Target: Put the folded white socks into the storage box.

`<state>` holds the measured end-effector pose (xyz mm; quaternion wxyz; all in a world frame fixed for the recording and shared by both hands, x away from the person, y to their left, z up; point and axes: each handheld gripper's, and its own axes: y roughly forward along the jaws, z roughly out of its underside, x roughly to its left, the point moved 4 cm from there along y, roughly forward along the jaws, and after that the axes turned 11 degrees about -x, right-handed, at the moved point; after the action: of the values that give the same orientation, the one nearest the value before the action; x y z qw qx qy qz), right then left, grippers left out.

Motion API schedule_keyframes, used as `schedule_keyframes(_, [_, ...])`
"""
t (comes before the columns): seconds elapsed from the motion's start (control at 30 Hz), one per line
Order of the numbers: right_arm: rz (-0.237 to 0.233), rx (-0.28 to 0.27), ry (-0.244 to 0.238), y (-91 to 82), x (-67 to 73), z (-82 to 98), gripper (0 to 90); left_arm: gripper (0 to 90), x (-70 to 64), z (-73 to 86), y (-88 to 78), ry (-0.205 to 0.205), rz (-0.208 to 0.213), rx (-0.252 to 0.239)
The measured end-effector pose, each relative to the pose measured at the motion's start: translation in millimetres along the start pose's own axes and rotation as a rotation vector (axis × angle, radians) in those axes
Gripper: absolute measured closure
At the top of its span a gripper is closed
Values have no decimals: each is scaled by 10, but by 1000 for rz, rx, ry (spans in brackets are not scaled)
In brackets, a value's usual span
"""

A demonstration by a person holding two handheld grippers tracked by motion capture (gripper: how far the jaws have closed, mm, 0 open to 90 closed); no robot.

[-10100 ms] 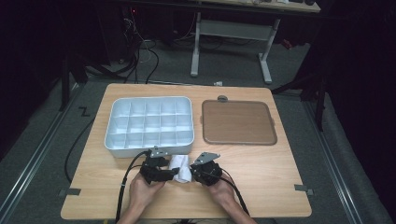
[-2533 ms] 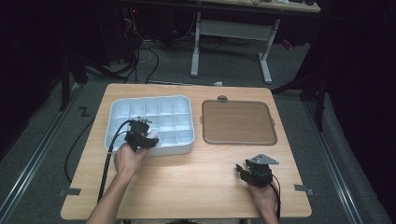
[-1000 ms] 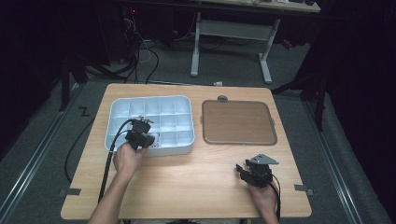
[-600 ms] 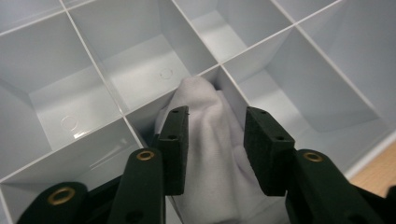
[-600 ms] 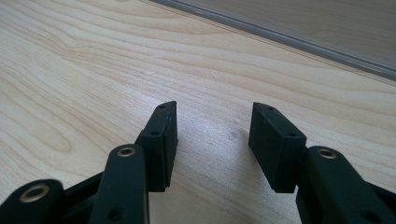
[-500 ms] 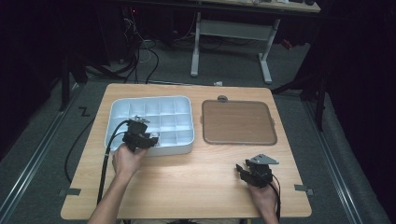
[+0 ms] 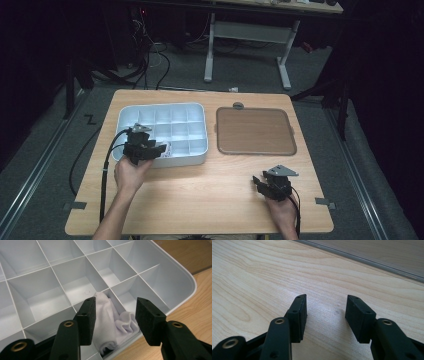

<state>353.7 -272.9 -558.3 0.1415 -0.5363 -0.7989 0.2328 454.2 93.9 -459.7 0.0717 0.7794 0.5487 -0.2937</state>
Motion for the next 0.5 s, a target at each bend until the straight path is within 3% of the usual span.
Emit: schedule_keyframes(0.5, [3,0,3,1,-1,0,515,493,140,-118,-309,-60,17,-89])
